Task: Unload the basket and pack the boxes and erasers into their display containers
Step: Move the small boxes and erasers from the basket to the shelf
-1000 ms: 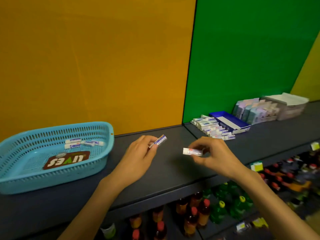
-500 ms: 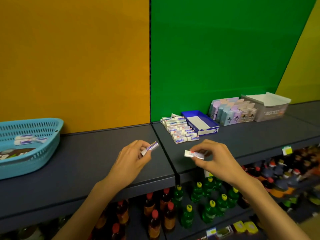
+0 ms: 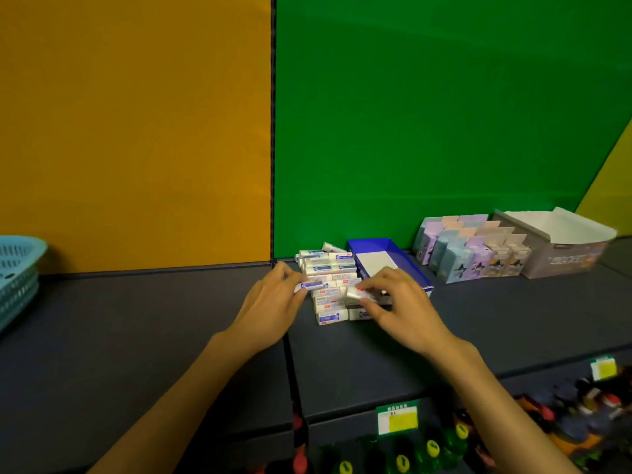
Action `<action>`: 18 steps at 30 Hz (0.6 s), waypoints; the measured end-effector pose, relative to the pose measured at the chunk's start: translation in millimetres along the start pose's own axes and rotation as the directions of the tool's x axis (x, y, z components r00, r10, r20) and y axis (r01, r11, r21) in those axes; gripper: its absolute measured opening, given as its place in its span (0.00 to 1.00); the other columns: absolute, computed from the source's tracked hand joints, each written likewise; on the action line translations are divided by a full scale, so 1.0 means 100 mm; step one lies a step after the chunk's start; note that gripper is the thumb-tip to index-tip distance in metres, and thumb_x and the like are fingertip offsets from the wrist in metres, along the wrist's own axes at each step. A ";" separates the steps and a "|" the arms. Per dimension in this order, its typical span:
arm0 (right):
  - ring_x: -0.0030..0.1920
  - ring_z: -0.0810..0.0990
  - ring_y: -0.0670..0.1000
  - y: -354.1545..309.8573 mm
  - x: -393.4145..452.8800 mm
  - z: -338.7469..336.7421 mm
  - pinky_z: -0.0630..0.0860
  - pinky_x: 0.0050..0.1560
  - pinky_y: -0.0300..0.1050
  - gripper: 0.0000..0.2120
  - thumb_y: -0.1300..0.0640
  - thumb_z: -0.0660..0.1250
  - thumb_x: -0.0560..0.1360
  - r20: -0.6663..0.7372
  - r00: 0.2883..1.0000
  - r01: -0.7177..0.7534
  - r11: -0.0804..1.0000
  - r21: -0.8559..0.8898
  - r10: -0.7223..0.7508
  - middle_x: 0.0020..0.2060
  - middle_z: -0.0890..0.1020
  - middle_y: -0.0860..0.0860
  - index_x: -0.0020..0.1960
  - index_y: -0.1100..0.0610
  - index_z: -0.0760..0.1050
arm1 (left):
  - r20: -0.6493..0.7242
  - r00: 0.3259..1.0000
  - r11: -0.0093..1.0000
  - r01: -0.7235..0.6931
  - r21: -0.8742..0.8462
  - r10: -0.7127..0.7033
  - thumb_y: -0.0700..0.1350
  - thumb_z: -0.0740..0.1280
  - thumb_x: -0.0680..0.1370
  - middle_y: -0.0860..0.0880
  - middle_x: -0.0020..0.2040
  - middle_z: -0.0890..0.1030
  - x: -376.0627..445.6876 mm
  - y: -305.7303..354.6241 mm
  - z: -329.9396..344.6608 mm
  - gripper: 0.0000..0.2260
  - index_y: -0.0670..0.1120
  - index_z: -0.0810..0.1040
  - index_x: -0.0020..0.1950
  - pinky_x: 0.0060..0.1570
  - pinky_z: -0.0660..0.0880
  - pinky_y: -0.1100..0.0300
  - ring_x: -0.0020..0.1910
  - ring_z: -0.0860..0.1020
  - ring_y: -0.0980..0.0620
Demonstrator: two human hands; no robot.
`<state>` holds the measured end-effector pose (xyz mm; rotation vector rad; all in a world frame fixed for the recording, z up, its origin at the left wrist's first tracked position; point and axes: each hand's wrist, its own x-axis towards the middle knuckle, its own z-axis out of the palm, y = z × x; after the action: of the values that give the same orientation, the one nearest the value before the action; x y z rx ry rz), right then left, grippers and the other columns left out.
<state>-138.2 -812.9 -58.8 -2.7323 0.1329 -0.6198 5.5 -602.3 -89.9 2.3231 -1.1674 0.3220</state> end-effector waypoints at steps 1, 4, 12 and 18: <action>0.53 0.73 0.45 0.05 0.12 0.01 0.72 0.53 0.44 0.12 0.49 0.69 0.78 -0.012 1.000 0.014 1.000 -0.003 -0.014 0.50 0.78 0.44 0.60 0.48 0.80 | -0.007 1.000 1.000 -0.003 0.029 0.003 0.51 0.58 0.84 0.49 0.59 0.70 0.10 0.02 0.02 0.16 0.48 0.73 0.69 0.51 0.75 0.49 0.51 0.75 0.49; 0.54 0.73 0.49 0.19 0.45 0.03 0.70 0.53 0.46 0.12 0.50 0.69 0.78 0.027 0.998 0.050 0.998 -0.030 -0.049 0.51 0.79 0.47 0.60 0.49 0.80 | -0.039 0.999 0.992 0.018 0.126 -0.013 0.50 0.58 0.85 0.47 0.61 0.71 0.37 0.14 0.10 0.16 0.47 0.72 0.71 0.53 0.74 0.50 0.55 0.73 0.47; 0.52 0.73 0.52 0.48 1.04 0.15 0.71 0.54 0.52 0.11 0.51 0.71 0.76 0.086 0.986 0.146 0.989 -0.031 -0.143 0.48 0.80 0.49 0.58 0.49 0.81 | -0.170 0.971 0.977 0.189 0.098 -0.171 0.44 0.63 0.82 0.46 0.57 0.73 0.60 0.22 0.41 0.14 0.45 0.75 0.68 0.51 0.73 0.50 0.53 0.73 0.48; 0.52 0.72 0.50 0.64 1.08 0.31 0.71 0.54 0.50 0.12 0.49 0.74 0.72 0.127 0.979 0.160 0.987 -0.004 -0.158 0.47 0.82 0.46 0.54 0.48 0.82 | -0.149 0.973 0.977 0.193 0.095 -0.178 0.44 0.65 0.80 0.48 0.56 0.74 0.53 0.12 0.48 0.14 0.46 0.77 0.66 0.51 0.74 0.51 0.51 0.73 0.50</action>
<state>-28.4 -881.3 -63.9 -2.8053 -0.1135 -0.4864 26.3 -670.0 -103.4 2.4376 -0.8773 0.4825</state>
